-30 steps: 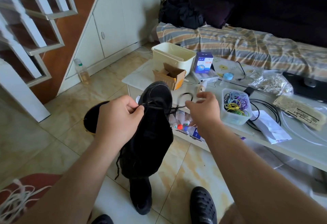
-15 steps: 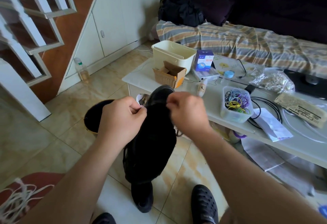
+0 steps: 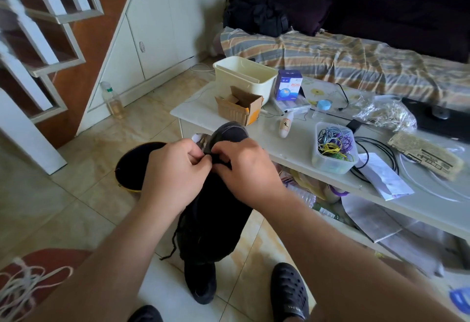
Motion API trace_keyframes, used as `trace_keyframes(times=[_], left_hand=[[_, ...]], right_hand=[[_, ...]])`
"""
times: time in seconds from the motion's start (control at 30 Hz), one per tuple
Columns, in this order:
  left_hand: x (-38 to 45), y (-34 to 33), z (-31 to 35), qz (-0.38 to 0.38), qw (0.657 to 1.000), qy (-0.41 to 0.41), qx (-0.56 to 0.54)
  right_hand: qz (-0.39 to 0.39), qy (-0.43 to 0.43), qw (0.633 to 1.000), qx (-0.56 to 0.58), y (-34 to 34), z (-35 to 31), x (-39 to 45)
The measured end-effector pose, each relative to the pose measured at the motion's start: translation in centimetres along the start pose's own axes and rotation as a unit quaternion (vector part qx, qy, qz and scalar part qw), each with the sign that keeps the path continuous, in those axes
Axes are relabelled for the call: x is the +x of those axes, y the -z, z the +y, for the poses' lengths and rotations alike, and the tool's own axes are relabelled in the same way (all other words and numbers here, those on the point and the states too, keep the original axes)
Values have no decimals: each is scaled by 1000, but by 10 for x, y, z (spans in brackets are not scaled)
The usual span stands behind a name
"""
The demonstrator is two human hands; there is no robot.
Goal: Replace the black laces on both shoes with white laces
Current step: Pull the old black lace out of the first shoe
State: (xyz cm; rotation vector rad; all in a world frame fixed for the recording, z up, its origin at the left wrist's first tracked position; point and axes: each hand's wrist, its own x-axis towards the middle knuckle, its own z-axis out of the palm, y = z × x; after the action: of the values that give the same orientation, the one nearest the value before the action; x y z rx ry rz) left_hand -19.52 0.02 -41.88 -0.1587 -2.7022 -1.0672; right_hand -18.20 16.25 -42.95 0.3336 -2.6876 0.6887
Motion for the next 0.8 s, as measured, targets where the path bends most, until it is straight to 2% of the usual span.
trace_keyframes(times=[0.1, 0.17, 0.27, 0.33, 0.43, 0.5, 0.57, 0.63, 0.7, 0.8], left_hand=[[-2, 1, -4, -9, 1000, 5, -2], [1, 7, -8, 1, 1000, 18, -19], [4, 12, -10, 11, 999, 27, -39], [3, 9, -7, 6, 999, 22, -40], [1, 4, -5, 5, 999, 27, -20], [2, 2, -4, 4, 1000, 25, -4], [3, 0, -4, -5, 1000, 25, 11], [5, -2, -8, -17, 999, 35, 21], [7, -3, -15, -16, 999, 50, 15], [8, 2, -22, -8, 998, 70, -5]], right_hand=[[35, -16, 999, 9, 3, 4, 2], [56, -96, 994, 17, 15, 18, 6], [75, -251, 963, 63, 28, 42, 6], [65, -293, 951, 68, 28, 48, 4], [70, -267, 957, 86, 32, 40, 2], [32, -192, 954, 227, 34, 19, -1], [-51, -104, 908, 402, 31, -6, -6], [-118, -63, 856, 499, 27, -18, -10], [-89, -103, 849, 510, 31, -15, -7], [56, -204, 810, 548, 46, 1, 1]])
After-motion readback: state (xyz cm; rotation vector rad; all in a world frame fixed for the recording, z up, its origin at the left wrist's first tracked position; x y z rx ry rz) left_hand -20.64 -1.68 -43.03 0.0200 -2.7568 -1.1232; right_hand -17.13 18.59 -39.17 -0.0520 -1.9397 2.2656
